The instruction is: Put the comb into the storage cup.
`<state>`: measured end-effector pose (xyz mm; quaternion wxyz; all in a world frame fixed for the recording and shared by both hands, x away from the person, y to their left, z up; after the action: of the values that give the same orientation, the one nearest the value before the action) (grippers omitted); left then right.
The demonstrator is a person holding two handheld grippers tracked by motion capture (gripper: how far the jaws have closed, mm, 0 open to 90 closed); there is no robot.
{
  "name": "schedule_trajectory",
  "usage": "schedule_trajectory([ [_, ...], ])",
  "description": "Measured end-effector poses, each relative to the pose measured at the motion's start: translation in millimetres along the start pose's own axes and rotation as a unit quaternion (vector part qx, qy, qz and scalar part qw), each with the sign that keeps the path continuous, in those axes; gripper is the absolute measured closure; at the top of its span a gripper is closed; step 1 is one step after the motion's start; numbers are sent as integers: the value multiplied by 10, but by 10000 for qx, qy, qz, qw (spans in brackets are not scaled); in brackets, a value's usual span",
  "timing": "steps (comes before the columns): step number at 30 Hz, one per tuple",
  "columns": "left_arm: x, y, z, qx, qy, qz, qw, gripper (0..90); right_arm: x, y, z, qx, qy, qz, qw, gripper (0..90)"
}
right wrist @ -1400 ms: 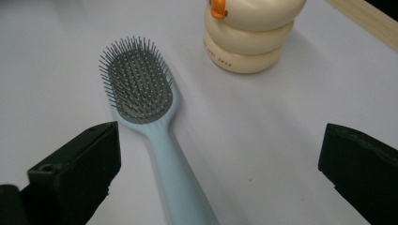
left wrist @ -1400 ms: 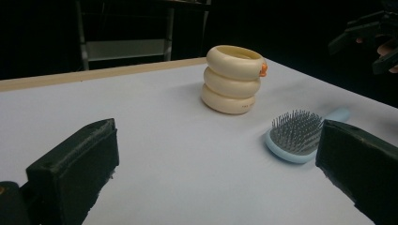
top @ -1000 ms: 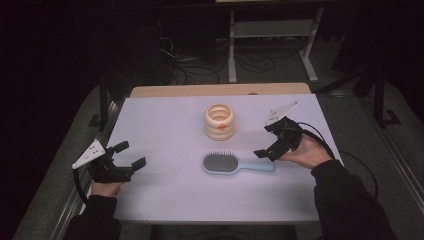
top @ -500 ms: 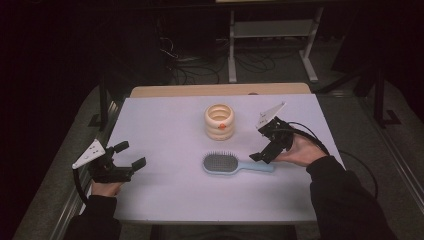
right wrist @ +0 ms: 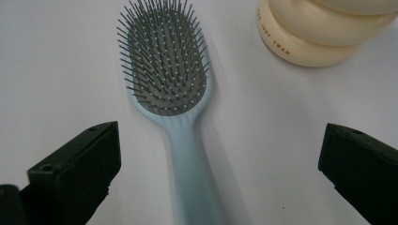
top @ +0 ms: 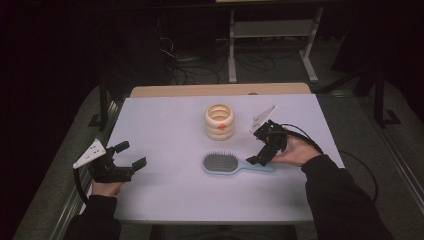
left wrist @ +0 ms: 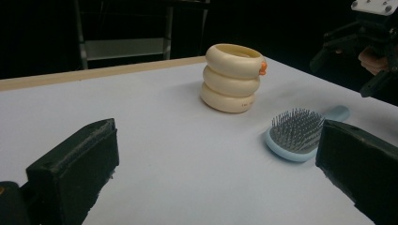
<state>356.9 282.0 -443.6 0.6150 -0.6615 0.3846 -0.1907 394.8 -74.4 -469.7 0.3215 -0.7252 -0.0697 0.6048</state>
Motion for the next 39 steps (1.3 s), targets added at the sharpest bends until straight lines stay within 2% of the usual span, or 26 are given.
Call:
schedule_trajectory([
  [13,11,12,9,-20,-22,31,10000,0,117,38,9,-121,-132,118,9998,0],
  [34,14,18,3,2,-14,56,10000,0,445,115,122,-475,-304,567,9968,0],
  [39,17,19,0,4,-13,60,10000,0,490,133,149,-544,-383,649,9957,52],
])
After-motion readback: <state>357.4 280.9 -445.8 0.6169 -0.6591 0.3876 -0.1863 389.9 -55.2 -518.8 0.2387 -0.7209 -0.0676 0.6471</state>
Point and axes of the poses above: each handheld gripper's, and its own axes: x roughly forward along the jaws, y roughly out of its underside, z roughly to its left, the point moved 10 cm from there along x, roughly forward along the jaws, and after that the axes turned 4 degrees about y, right-handed, at the moved point
